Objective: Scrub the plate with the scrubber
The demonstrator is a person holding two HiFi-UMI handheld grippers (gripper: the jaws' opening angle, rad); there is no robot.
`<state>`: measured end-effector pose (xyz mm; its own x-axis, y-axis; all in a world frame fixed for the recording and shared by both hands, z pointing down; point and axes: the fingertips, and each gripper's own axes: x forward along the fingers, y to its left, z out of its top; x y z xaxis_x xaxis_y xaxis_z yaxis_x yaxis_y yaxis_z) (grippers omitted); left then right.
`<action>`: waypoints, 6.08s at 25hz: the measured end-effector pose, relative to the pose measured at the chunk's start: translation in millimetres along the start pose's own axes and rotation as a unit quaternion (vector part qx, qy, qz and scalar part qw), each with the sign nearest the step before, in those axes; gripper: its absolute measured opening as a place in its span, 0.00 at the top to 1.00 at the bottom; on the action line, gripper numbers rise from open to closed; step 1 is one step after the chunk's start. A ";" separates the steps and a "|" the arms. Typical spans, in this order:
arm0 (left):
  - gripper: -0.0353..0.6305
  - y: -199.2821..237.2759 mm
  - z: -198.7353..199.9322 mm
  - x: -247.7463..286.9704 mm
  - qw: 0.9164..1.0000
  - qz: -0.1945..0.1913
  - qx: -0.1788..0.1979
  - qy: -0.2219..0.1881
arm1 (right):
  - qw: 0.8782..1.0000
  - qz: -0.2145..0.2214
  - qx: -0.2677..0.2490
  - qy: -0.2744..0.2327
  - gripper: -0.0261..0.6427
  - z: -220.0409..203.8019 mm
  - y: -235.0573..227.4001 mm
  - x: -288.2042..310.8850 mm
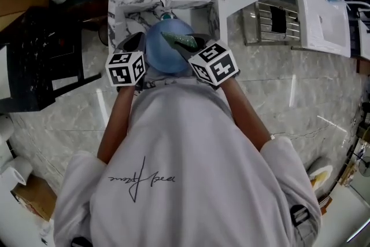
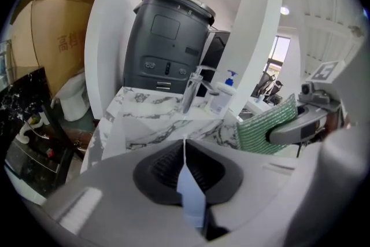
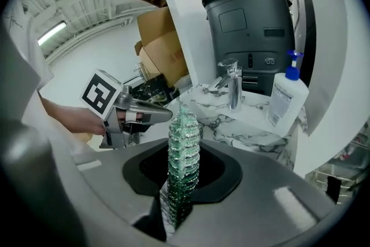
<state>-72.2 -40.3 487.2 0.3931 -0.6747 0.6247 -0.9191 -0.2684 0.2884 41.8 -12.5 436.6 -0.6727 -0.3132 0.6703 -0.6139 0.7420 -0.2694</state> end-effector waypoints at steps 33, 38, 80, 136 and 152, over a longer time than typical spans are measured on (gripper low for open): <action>0.78 70.9 -143.2 109.5 0.975 0.020 -0.097 0.201 | 0.979 0.049 0.070 0.185 0.86 -82.7 -41.7 185.8; 0.89 74.8 -146.7 111.5 0.975 0.020 -0.087 0.205 | 0.974 0.056 0.079 0.203 0.86 -90.5 -40.2 198.0; 0.89 76.4 -153.9 111.0 0.976 0.027 -0.039 0.214 | 0.968 -0.036 0.207 0.133 0.86 -92.8 -84.2 209.9; 0.89 75.0 -150.6 112.9 0.979 0.026 -0.047 0.198 | 0.956 -0.143 0.230 0.116 0.86 -111.4 -149.3 158.8; 0.88 74.6 -151.0 113.7 0.980 0.027 -0.049 0.193 | 0.953 -0.170 0.217 0.127 0.86 -117.4 -158.2 144.8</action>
<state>-92.0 -33.3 689.3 0.3425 -0.3701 0.8635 -0.9392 -0.1590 0.3044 89.9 -105.6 657.5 -0.3158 -0.2976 0.9010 -0.9288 0.2908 -0.2295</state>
